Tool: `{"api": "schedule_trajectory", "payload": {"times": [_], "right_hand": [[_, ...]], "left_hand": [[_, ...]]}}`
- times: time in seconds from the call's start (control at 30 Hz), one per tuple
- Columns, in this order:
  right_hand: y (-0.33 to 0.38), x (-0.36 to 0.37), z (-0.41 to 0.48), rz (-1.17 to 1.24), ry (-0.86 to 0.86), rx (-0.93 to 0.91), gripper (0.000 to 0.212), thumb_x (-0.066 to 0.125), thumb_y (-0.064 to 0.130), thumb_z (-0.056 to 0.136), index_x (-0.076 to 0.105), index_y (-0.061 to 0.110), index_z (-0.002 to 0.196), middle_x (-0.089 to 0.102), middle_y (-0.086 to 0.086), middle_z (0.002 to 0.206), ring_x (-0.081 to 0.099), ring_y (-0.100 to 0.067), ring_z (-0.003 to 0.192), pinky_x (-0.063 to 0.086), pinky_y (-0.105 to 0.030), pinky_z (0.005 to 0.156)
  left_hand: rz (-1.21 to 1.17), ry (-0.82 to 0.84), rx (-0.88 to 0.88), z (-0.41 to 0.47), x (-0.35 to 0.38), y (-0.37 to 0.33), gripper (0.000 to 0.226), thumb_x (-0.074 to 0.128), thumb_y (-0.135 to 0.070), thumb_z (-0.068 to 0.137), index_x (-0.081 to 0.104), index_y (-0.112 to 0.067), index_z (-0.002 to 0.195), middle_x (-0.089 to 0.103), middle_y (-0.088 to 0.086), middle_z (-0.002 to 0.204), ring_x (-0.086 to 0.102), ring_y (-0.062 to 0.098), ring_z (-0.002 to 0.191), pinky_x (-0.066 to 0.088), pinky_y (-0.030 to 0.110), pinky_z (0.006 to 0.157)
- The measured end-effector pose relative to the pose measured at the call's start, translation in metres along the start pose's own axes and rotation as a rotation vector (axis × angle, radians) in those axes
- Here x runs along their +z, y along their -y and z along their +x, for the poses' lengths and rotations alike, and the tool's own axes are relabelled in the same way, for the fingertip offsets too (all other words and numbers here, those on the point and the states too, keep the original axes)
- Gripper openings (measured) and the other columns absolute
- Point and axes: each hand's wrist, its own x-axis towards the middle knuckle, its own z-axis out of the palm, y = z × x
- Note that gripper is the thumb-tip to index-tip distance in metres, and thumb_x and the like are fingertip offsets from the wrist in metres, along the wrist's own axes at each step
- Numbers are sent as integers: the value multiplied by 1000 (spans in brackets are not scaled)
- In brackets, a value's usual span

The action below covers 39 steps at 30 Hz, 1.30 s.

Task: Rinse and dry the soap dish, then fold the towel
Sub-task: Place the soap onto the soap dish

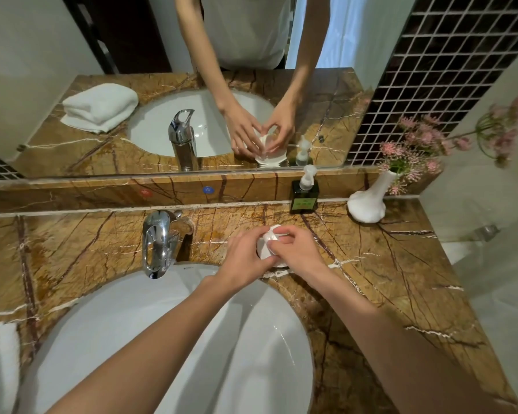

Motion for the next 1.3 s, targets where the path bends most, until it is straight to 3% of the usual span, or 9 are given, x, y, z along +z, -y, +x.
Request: {"api": "schedule_trajectory", "payload": {"times": [0.1,0.2,0.27,0.47,0.57,0.8,0.93,1.07,1.3], "right_hand": [[7,-1,-1,66,44,22,18,63,18,84,68,17,101,70,0,80,65,-5,61,51,-20,50],[8,-3,-3,50,45,13,20,56,16,89,69,15,104,70,-4,84,66,-14,68,53,-25,53],[7,-6,-4,35,57,8,21,52,17,93,69,15,105,70,-4,87,67,-17,72,54,-27,56],[-4,-12,-2,-118,-19,38,20,52,14,95,63,13,112,69,-3,83,67,-9,59,56,-28,59],[-4,-11,1,-256,-50,21,25,54,14,94,59,14,118,68,-7,94,69,-11,67,56,-31,65],[-1,-5,4,-547,-71,-114,34,60,11,90,60,7,123,59,-12,125,55,-27,111,48,-39,93],[-10,-7,-3,-639,-68,-245,43,63,9,87,55,9,129,53,-8,129,53,-25,113,44,-35,93],[-18,-10,-5,-817,-95,-422,45,70,21,82,57,17,125,61,-3,121,53,-24,110,41,-40,93],[-18,-9,-2,-799,-118,-423,54,73,27,80,54,20,130,63,1,127,50,-21,116,35,-40,98]], "left_hand": [[-51,-20,-30,4,2,-9,47,68,-40,66,62,-23,109,68,-6,97,59,14,89,47,33,75],[-45,-69,-54,6,5,-14,35,67,-33,62,65,-24,97,65,-10,79,58,6,68,41,18,52],[-36,-77,-72,6,6,-16,34,66,-35,60,64,-24,92,63,-11,74,55,0,64,33,15,48],[34,-82,-55,8,4,-16,28,61,-43,61,59,-23,81,59,-10,68,53,9,60,35,23,47],[88,-67,-84,7,3,-11,32,66,-31,68,58,-16,94,63,-2,76,57,19,67,40,31,52],[168,-38,-77,7,4,-1,48,71,-29,79,56,-11,122,57,3,105,44,13,92,30,20,73],[184,-39,-97,6,3,-1,37,70,-30,79,60,-13,110,58,3,99,48,19,93,28,24,67],[211,-93,-115,4,0,-4,41,70,-35,79,59,-12,111,60,5,102,53,24,96,42,33,74],[204,-101,-56,6,5,-8,34,70,-34,79,62,-8,100,63,6,94,46,17,83,28,23,68]]}}
